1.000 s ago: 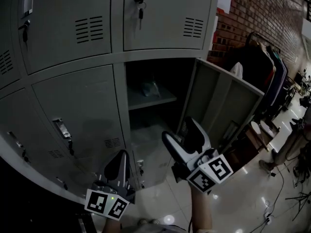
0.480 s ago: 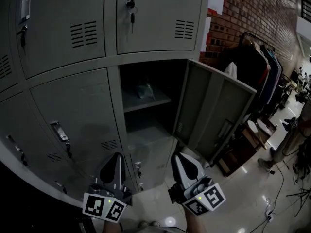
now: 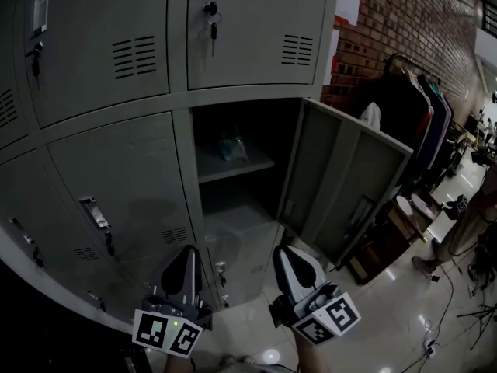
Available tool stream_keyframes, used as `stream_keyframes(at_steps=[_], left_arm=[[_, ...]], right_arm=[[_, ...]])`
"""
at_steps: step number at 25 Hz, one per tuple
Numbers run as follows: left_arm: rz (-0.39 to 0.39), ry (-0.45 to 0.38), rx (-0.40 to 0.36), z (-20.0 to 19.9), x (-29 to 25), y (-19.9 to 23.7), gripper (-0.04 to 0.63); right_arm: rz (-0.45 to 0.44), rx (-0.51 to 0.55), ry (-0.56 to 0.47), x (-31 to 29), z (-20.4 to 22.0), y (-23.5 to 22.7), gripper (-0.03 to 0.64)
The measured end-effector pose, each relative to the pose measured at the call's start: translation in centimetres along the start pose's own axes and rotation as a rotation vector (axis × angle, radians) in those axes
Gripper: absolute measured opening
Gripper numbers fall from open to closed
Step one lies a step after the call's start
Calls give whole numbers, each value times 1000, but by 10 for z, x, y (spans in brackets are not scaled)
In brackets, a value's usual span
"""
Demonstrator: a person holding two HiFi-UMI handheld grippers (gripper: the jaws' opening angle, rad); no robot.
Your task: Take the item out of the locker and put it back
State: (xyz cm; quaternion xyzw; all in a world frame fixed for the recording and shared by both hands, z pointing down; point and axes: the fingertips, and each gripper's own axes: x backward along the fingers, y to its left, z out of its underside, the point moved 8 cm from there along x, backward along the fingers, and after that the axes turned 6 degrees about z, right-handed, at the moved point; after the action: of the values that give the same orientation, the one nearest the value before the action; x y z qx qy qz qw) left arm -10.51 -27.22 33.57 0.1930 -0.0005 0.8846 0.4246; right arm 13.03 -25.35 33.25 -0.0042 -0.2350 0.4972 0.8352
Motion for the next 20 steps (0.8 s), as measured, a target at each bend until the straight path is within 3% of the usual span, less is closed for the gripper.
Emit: stream_keyframes(at_steps=[9, 16, 20], left_arm=[[-4, 34, 35, 16, -13, -7, 5], [25, 86, 37, 31, -13, -31, 5], [-6, 107, 53, 30, 8, -36, 5]], right_arm=[[-2, -6, 7, 7, -5, -12, 2], [-13, -60, 26, 25, -4, -23, 3], [-35, -121, 55, 34, 7, -9, 3]])
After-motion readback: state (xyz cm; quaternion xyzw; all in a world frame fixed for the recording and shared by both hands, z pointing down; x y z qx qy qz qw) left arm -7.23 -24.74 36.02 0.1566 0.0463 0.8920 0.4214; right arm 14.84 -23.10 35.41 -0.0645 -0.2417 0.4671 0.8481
